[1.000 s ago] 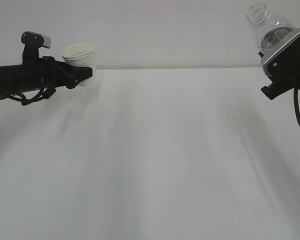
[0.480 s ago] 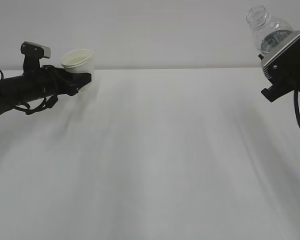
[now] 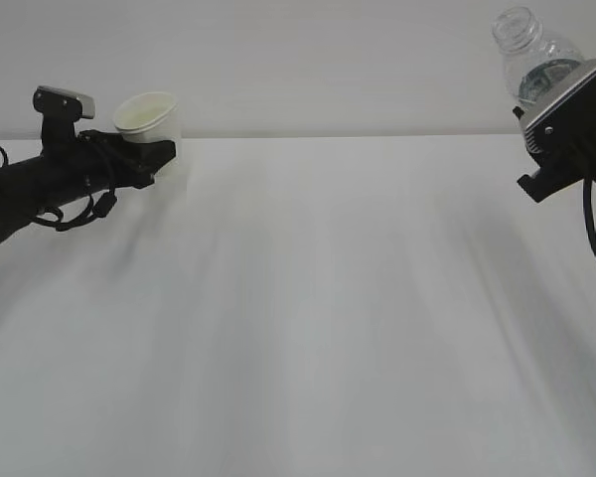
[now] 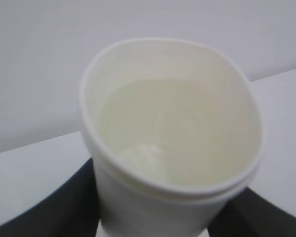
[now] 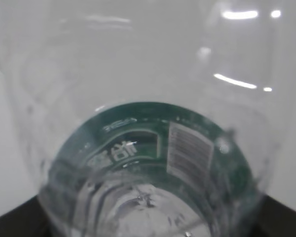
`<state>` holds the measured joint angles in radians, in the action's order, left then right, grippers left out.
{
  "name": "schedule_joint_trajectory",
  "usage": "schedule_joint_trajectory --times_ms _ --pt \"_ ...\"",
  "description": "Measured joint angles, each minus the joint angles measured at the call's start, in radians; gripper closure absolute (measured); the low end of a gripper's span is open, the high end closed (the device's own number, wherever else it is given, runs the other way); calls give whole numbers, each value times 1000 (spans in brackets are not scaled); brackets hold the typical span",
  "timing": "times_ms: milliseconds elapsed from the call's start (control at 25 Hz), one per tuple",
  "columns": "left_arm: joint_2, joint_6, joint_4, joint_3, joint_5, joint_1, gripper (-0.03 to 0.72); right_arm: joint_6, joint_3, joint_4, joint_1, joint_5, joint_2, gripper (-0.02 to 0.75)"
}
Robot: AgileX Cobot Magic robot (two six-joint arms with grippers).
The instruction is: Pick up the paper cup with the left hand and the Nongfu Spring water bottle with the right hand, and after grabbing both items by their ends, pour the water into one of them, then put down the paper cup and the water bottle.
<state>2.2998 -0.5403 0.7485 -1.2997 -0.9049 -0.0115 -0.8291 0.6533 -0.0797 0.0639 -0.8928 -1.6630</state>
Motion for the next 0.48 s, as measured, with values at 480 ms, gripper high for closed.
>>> schedule_joint_trajectory --times_ms 480 --pt "8 267 -356 225 -192 0 271 17 0 0 0 0 0 265"
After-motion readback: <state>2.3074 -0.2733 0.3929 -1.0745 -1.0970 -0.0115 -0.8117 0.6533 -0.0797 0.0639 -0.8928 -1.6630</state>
